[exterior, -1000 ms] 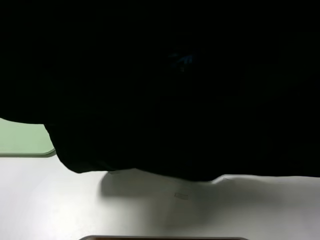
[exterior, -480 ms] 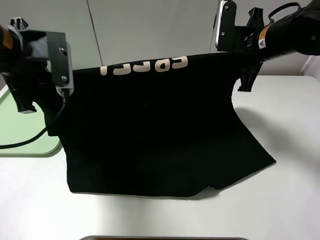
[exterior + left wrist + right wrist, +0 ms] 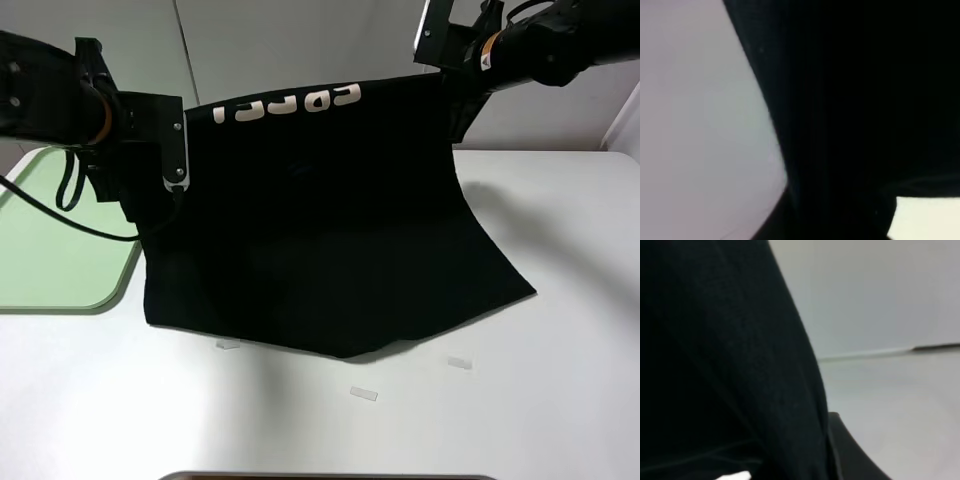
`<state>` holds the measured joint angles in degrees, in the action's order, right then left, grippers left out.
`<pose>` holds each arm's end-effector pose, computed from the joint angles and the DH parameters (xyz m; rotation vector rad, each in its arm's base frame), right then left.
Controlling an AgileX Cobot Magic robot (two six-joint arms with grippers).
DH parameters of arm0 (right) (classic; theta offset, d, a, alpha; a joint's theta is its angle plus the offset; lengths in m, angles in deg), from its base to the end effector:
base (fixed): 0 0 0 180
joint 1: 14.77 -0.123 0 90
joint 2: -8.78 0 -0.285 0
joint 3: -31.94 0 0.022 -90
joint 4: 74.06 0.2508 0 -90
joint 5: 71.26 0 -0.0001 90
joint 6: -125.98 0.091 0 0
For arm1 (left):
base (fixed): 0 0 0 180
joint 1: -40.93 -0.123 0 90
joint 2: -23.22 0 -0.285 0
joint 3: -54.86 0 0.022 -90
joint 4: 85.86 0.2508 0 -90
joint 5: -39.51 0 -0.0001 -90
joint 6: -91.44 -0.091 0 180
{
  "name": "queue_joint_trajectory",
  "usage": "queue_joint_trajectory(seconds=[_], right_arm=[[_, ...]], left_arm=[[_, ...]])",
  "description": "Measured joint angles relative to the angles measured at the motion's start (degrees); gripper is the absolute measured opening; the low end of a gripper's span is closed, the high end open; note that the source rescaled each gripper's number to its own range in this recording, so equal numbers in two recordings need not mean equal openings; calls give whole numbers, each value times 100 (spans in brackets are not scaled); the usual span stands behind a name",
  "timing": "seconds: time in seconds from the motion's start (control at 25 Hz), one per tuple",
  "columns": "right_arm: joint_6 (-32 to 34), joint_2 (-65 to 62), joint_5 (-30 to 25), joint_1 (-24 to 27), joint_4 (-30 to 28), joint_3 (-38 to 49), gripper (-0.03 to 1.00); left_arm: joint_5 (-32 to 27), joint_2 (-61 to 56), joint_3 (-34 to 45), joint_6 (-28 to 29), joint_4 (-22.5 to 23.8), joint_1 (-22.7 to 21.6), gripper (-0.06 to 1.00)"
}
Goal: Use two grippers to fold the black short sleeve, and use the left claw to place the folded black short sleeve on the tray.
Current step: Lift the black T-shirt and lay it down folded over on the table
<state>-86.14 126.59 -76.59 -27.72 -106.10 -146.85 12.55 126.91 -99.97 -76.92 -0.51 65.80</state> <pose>0.4285 0.0939 0.2224 -1.3531 1.7482 -0.5610 0.3236 -0.1046 0.2062 1.6241 1.7521 0.9580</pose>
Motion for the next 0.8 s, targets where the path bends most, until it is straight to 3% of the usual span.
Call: queue_joint_trajectory(seconds=[0.08,0.16,0.24,0.32,0.44,0.48,0.56,0.6,0.68,0.8], right_arm=[[34,196,0,12,6,-246,0],[103,320,25,12,6,-371,0],[124,401,81,12,6,-400,0],[124,463,35,12,-41,-400,0],[-45,543,-210,12,-149,-400,0],[-129,582,-318,12,-196,-400,0],[-395,662,-486,12,-206,-400,0],[-556,688,-537,17,-214,-400,0],[-910,763,-685,29,-220,-400,0],[-1540,870,-980,47,-226,-400,0]], left_arm=[[-41,45,0,742,629,-35,0],[-35,52,0,1370,951,-117,0],[19,52,0,1584,1036,-185,0],[94,56,0,1447,1022,-202,0],[299,56,0,606,792,-204,0],[299,56,0,606,792,-204,0],[483,59,0,-199,424,-204,0],[628,59,0,-1210,-170,-204,0],[741,59,0,-2252,-911,-204,0],[786,59,-5,-3986,-2478,-204,0]])
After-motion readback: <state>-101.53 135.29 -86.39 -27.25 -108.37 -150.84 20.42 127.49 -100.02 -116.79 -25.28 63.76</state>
